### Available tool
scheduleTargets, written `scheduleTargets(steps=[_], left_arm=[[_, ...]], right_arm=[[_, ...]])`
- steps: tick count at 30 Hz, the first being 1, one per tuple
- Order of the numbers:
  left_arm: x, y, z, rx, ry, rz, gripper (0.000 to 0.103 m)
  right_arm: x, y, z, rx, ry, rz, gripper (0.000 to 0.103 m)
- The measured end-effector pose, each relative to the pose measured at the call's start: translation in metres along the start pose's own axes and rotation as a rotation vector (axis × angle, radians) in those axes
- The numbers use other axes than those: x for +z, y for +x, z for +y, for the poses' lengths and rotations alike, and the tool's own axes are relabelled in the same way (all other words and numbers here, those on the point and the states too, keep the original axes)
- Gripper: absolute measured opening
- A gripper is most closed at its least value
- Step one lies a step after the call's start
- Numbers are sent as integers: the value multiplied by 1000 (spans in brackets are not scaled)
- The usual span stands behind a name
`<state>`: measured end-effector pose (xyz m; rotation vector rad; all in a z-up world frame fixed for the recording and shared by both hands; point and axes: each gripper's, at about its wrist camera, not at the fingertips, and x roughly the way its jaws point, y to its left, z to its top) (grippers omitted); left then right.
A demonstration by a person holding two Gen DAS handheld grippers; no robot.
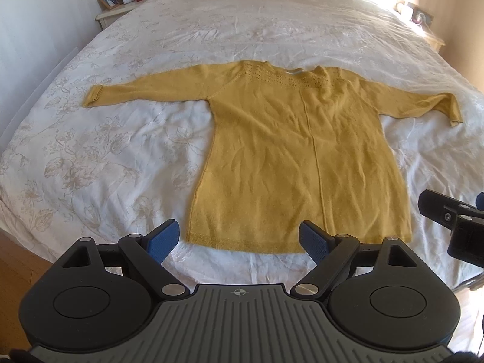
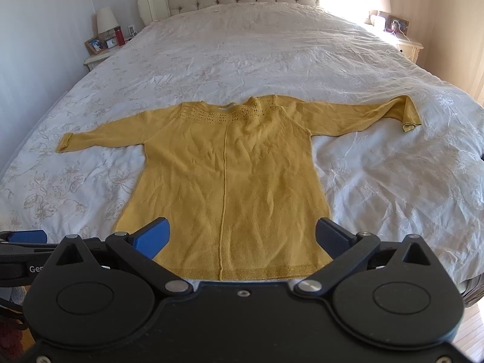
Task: Fold small clothes
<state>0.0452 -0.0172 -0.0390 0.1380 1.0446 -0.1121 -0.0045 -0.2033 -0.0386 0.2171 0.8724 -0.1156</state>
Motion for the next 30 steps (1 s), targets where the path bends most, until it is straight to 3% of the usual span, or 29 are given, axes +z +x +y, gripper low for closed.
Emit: scheduleTargets(steps=[30], left_arm=[[56,49,-28,92,-42,85,87]], right_arm=[[48,68,-33,83,-37,133,102]])
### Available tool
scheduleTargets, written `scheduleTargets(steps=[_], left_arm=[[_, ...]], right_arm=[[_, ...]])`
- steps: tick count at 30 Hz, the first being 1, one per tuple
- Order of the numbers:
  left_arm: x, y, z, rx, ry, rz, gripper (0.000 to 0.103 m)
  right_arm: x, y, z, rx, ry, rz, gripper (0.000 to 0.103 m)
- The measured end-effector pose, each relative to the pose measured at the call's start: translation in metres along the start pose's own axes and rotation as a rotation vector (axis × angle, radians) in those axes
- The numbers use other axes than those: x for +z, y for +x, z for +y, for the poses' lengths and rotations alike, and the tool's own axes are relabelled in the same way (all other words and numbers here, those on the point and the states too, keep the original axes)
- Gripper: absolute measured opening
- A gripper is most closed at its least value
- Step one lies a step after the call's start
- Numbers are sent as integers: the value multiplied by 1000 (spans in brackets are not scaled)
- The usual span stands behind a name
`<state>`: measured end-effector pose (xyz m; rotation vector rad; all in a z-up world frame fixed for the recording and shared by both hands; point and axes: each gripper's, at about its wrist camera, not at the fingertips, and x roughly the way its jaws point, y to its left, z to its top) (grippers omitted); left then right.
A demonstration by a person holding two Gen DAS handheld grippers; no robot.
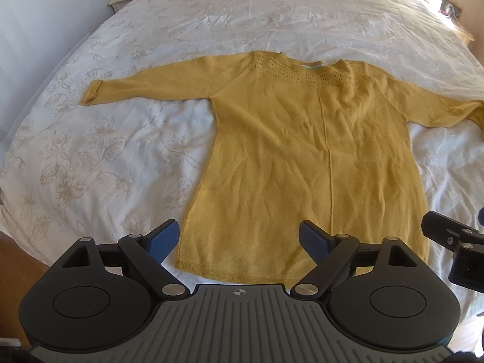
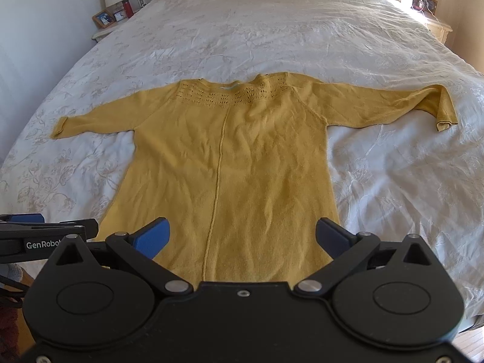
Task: Fold small clothes
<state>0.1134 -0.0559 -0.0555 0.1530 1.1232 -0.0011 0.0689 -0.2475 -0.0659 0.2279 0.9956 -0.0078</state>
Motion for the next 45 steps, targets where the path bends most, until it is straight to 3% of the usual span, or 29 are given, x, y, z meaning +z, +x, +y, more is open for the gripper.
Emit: scheduleTargets(steps=[36,45], left_arm=[[15,8,-16,18,-7,44,87],[13,36,-18,29,-11,129,86]], right_arm=[[18,14,-24,65,0,34,102],[15,46,-30,94,-1,123,102]])
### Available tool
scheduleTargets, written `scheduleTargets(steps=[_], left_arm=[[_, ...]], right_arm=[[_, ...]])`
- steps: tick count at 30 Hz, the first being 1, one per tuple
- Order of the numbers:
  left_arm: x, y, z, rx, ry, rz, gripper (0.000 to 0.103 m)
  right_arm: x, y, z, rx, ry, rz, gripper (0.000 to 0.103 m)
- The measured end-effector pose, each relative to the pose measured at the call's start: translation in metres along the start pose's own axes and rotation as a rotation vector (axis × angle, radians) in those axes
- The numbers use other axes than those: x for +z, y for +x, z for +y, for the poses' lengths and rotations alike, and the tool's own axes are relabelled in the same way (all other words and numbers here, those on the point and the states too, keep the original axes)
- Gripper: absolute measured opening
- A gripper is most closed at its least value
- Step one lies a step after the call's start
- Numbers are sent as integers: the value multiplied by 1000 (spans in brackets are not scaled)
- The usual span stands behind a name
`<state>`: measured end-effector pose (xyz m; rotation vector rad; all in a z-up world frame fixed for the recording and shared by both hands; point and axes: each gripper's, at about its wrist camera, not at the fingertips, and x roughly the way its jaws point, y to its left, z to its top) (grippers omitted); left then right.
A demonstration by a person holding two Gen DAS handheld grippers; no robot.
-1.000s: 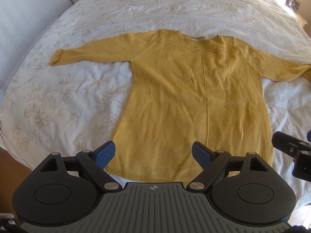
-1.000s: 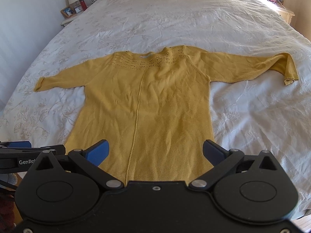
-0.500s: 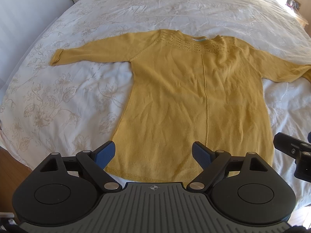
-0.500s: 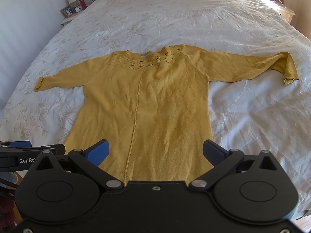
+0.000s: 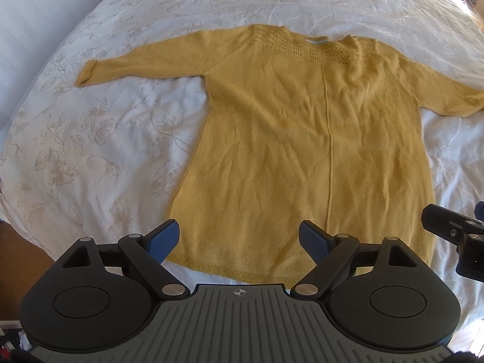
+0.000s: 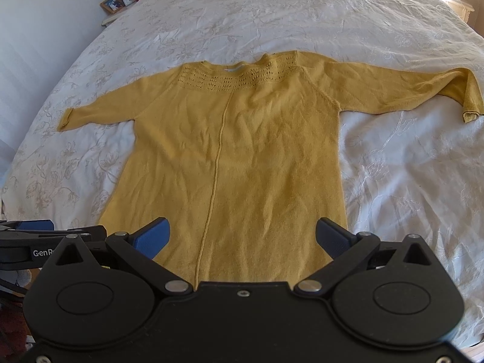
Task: Fold small clothes
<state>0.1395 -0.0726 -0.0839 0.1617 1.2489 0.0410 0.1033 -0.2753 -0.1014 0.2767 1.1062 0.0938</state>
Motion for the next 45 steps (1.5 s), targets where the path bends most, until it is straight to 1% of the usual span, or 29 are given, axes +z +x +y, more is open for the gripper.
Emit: scheduleTargets(steps=[3,5,8,11,13,15,16,17,18,19,20,21,22,24,28,32,36,37,40,42,45], left_arm=[[1,16,2,-3,5,35,85],[3,24,4,-7,13,38,74],[10,34,8,-12,16,24,68],[21,40,9,-27,27,-32,67],[30,44,7,-44,57,-69,66],[41,50,2,-66,99,-124,66],[46,52,0,-78,120,-151,66],[51,55,-1,-93,141,-172,66],[56,59,-3,-110,163,-186,65],[62,62,-4,-122,181,-191,65],[67,66,-5,-139,202,-198,63],[72,69,-5,-159,219,-207,63],[76,73,-4,-178,234,-217,62],[82,79,-3,-206,255,-236,62],[97,92,4,-227,253,-224,62],[109,104,10,-232,201,-165,57],[114,104,8,-223,125,-137,52],[113,102,6,-219,116,-137,50],[110,90,-5,-198,79,-154,50],[108,82,-14,-207,48,-150,50],[101,71,-31,-203,4,-146,50]], right_arm=[[-3,15,-5,-4,10,42,102],[-4,22,-8,-10,12,52,102],[-3,30,-13,-36,15,44,102],[2,28,-17,-76,23,-14,102],[7,21,-20,-113,39,-87,102],[11,14,-21,-140,51,-183,102],[14,14,-21,-155,49,-211,102],[18,17,-21,-170,46,-211,102],[22,23,-22,-182,50,-186,102],[25,30,-24,-187,63,-145,100],[28,37,-27,-193,87,-107,94],[30,42,-31,-197,114,-77,76],[31,47,-35,-201,137,-49,65],[32,52,-43,-219,182,-14,64],[41,47,-61,-275,199,-23,63],[58,36,-95,-310,223,-56,62],[80,26,-149,-367,255,-108,57],[84,24,-162,-382,261,-118,56],[98,17,-208,-410,292,-148,56],[106,12,-238,-421,322,-174,56],[113,10,-281,-406,379,-191,58]])
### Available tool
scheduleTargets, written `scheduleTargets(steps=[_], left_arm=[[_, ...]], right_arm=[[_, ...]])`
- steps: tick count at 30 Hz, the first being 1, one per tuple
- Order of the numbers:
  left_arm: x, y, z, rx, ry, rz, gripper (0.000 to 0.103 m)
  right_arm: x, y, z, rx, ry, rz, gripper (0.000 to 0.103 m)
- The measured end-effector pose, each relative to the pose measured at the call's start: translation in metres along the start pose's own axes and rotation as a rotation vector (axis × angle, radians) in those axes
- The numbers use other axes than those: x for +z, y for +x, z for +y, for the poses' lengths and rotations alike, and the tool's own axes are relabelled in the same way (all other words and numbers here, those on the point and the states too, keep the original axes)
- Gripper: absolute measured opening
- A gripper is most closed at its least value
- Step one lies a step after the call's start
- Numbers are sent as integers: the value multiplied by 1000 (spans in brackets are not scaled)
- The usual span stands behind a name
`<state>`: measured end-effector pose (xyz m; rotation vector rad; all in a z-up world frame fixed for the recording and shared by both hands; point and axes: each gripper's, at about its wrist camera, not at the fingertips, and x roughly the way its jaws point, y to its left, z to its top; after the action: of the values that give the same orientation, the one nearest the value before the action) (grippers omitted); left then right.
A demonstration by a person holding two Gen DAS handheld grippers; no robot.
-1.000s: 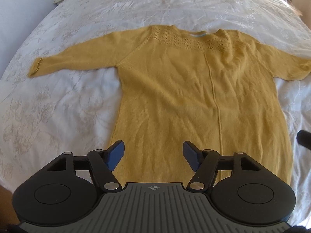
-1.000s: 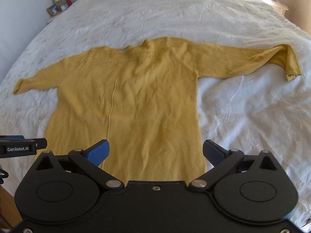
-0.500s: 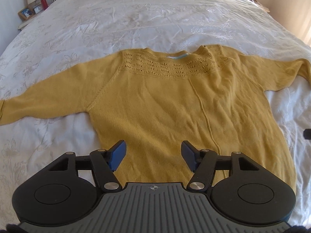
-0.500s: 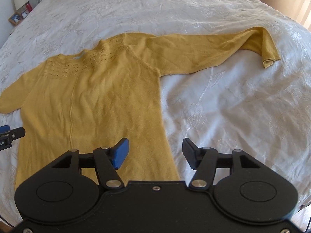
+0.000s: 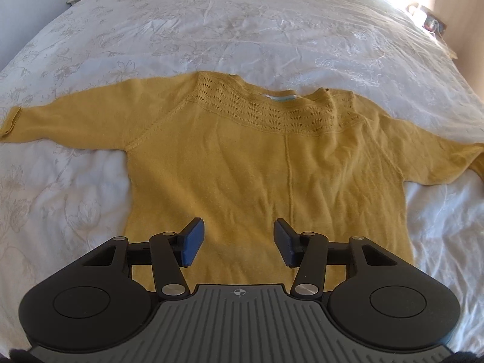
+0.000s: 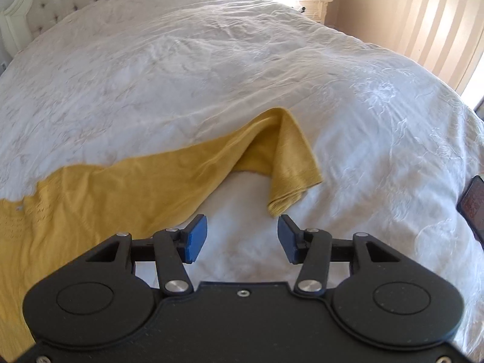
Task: Fold small clothes
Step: 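Grasp the yellow sweater's sleeve cuff with the right gripper and lift it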
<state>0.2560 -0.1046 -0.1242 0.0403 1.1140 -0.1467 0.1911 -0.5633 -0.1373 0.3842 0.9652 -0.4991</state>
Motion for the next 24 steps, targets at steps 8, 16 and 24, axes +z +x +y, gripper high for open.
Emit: scheduleTargets(steps=[8,16,24], left_arm=[[-19,-15,-41,46,-36,6,50],[-30,-26,-54,93,-58,11,50],[-27,-25,-63,87,-67,-6,50]], right_arm=[[17,49,-54,42,133,58,59],[37,64,-73,138,177,39,11],[108,11,-103,123,86,-118,9]])
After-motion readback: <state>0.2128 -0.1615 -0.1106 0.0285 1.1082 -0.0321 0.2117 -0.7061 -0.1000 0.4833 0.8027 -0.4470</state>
